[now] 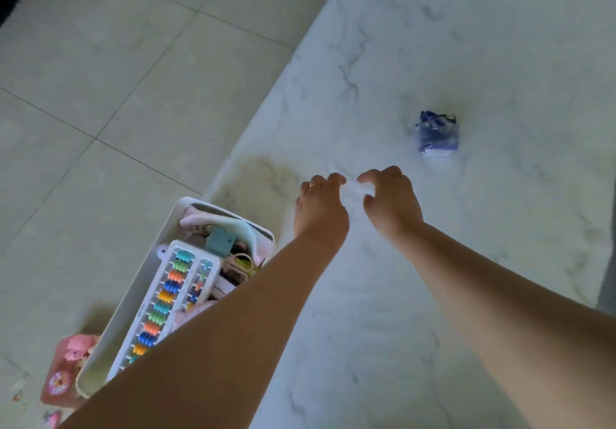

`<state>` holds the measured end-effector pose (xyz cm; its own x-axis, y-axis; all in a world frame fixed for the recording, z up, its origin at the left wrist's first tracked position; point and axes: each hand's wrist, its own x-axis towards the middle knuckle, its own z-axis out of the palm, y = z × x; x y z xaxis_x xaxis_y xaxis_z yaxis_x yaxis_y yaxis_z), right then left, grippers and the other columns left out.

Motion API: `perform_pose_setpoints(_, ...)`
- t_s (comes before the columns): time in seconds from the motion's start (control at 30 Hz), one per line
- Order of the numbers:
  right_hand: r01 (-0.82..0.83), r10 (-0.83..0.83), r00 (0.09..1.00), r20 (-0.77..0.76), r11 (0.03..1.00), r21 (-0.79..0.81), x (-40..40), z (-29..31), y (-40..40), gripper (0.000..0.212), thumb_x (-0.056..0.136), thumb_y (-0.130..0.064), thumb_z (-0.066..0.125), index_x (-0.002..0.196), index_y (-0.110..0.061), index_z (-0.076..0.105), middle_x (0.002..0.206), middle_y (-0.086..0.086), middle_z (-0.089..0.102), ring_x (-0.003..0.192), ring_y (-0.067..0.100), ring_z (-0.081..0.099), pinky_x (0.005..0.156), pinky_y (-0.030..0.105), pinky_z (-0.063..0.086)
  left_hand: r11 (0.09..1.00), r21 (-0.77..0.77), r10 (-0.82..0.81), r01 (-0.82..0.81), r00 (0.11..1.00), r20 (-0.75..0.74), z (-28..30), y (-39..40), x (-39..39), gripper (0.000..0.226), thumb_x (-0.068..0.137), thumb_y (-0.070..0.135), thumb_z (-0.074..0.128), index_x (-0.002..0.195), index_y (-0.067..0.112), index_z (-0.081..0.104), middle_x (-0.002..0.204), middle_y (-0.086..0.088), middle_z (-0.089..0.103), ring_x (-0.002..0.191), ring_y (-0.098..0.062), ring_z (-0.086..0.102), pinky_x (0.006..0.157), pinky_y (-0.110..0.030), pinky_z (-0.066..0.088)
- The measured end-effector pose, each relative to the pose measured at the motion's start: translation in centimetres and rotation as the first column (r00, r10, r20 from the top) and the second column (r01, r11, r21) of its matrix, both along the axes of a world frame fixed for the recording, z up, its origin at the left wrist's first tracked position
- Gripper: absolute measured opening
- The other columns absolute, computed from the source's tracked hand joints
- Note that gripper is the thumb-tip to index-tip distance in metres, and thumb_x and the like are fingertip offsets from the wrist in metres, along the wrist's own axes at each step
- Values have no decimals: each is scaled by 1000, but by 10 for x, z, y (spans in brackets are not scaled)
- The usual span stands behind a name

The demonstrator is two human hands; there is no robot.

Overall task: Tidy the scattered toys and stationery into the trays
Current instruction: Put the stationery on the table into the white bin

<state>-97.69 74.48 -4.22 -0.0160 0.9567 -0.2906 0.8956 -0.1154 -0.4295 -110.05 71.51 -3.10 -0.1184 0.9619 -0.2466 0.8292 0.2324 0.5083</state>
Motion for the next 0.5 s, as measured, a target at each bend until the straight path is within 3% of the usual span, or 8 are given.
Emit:
perform_pose_setpoints(0.17,165,-178,974,140,981,98,46,-17,53,55,87,-5,53,139,-24,46,142,9,38,129,27,37,103,34,37,988,-31,-149,151,987,63,-13,62,49,56,89,1,45,139,26,38,131,-5,46,125,-22,37,98,-34,41)
perform_pose_setpoints(0.27,178,-189,950,250,982,64,68,-32,81,66,87,-15,57,146,-30,33,158,12,14,144,36,13,118,44,14,977,-59,-199,206,974,107,-24,91,71,56,93,6,44,144,26,32,135,-5,43,127,-22,37,96,-34,40)
perform_pose_setpoints(0.37,205,-183,935,302,978,-43,80,-47,104,72,90,-24,57,149,-43,19,161,5,-14,146,40,-10,116,56,-3,974,-70,-205,217,968,146,-37,107,84,57,94,10,45,147,25,28,138,-6,42,130,-22,36,96,-33,41)
perform_pose_setpoints(0.43,225,-189,939,287,969,-99,83,-56,114,72,91,-25,57,148,-46,18,160,4,-18,146,42,-8,116,60,5,972,-75,-208,222,965,161,-46,112,88,58,94,10,45,148,24,27,139,-6,43,131,-23,37,97,-33,41)
perform_pose_setpoints(0.5,220,-198,952,234,973,-72,81,-65,118,64,89,-20,57,142,-43,31,160,4,-13,141,42,14,108,53,32,975,-86,-191,207,967,170,-54,112,85,59,94,10,46,148,24,26,138,-7,44,130,-24,38,98,-34,40)
